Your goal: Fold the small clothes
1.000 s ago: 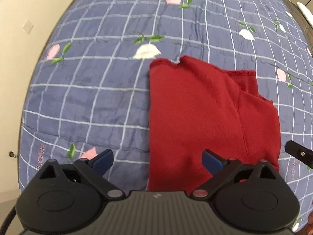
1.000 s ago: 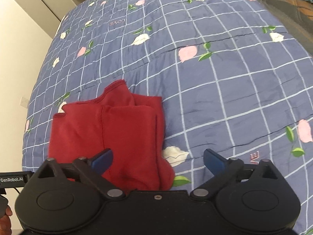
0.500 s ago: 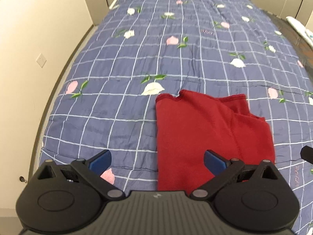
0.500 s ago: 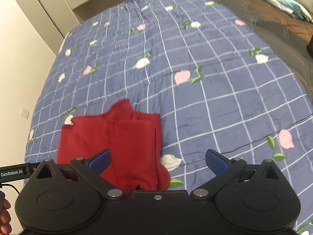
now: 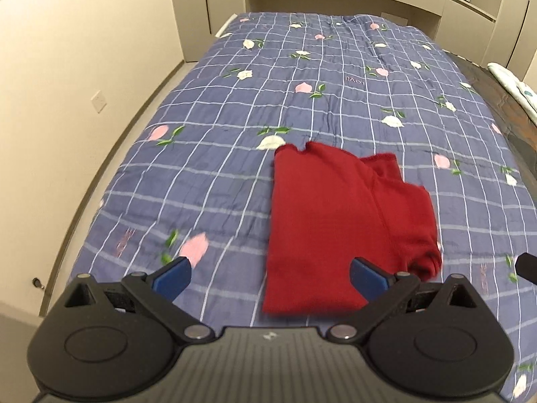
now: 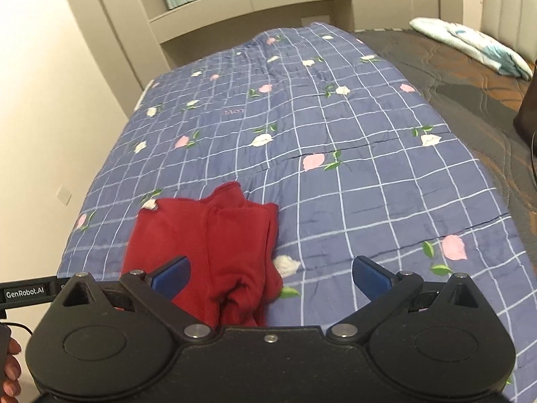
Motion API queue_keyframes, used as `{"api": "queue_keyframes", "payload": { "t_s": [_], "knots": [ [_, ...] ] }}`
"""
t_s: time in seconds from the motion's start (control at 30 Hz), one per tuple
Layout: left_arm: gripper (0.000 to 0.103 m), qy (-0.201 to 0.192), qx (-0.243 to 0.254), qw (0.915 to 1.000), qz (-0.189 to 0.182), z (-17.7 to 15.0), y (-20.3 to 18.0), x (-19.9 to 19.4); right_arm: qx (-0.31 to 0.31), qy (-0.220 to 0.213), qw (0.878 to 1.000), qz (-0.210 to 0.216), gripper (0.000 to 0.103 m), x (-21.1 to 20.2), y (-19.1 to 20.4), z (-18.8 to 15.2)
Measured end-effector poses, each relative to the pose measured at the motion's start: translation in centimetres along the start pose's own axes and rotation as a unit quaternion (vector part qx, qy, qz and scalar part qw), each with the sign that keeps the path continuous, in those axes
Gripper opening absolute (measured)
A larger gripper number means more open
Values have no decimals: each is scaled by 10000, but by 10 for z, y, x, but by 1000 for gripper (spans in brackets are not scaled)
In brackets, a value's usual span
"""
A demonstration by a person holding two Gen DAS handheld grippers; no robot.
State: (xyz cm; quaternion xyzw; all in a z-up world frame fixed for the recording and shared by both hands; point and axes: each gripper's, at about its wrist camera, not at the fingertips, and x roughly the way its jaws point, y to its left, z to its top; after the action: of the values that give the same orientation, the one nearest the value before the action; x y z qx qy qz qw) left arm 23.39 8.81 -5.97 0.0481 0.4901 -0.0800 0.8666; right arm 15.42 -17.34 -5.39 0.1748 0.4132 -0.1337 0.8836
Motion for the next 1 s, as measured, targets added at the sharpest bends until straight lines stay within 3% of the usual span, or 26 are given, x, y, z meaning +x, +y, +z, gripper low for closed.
{"api": "queue_keyframes", "payload": {
  "t_s": [0.2, 0.47, 0.67, 1.0],
  "knots": [
    [102, -62, -178, 9996, 205, -57, 0, -46, -360, 96, 9990, 261, 102, -42, -13, -37],
    [102, 158, -200, 9993, 279, -117, 8, -82, -679, 441, 9959, 397, 102, -84, -25, -84],
    [102, 291, -158, 9991, 256, -136, 19, -89, -663, 614, 9951, 394, 102, -96, -20, -99],
    [102, 433, -77, 9988, 208, -140, 38, -85, -538, 905, 9940, 300, 102, -93, -4, -112]
  ]
}}
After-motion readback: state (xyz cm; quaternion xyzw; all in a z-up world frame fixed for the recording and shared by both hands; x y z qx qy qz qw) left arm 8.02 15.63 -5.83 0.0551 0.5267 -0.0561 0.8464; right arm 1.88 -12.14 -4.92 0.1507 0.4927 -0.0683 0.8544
